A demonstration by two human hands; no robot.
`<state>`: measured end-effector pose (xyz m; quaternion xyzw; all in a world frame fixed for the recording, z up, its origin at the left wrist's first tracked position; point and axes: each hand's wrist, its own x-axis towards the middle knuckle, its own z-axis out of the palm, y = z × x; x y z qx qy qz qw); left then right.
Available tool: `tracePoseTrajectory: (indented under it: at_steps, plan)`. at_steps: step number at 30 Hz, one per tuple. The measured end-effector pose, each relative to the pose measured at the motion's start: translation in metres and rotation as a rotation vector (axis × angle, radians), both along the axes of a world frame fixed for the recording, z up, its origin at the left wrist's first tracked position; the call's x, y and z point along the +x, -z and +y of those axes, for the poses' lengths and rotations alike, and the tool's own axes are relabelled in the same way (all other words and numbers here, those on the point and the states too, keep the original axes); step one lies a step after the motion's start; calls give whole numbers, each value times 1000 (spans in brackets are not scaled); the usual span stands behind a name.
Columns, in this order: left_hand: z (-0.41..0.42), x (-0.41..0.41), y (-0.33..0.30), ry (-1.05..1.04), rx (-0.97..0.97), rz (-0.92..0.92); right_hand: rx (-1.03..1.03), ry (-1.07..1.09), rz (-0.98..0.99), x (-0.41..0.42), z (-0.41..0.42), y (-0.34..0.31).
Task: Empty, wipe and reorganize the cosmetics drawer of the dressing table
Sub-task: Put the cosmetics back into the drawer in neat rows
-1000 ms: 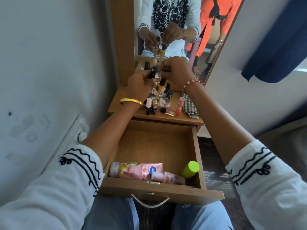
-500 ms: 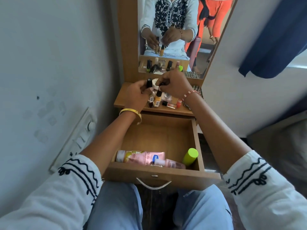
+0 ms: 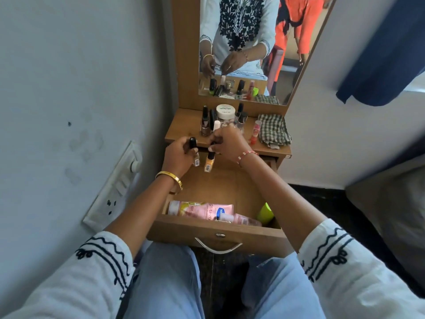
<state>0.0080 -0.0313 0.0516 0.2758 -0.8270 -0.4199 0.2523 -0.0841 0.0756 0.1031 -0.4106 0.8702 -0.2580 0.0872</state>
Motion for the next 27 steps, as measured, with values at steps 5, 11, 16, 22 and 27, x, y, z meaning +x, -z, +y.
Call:
tracePoseTrajectory:
  at_steps: [5, 11, 16, 22, 27]
  plan:
    - [-21, 0, 22, 26, -104, -150, 92, 71, -102, -10, -19, 40]
    - [-39, -12, 40, 41, -330, -266, 169, 79, -109, -18, -43, 69]
    - [-45, -20, 51, 19, -406, -302, 145, 42, -67, -18, -56, 87]
    - [-49, -24, 59, -7, -427, -322, 117, 45, -91, -19, -65, 98]
    - [-52, -25, 67, -46, -387, -377, 98, 27, -88, -18, -69, 102]
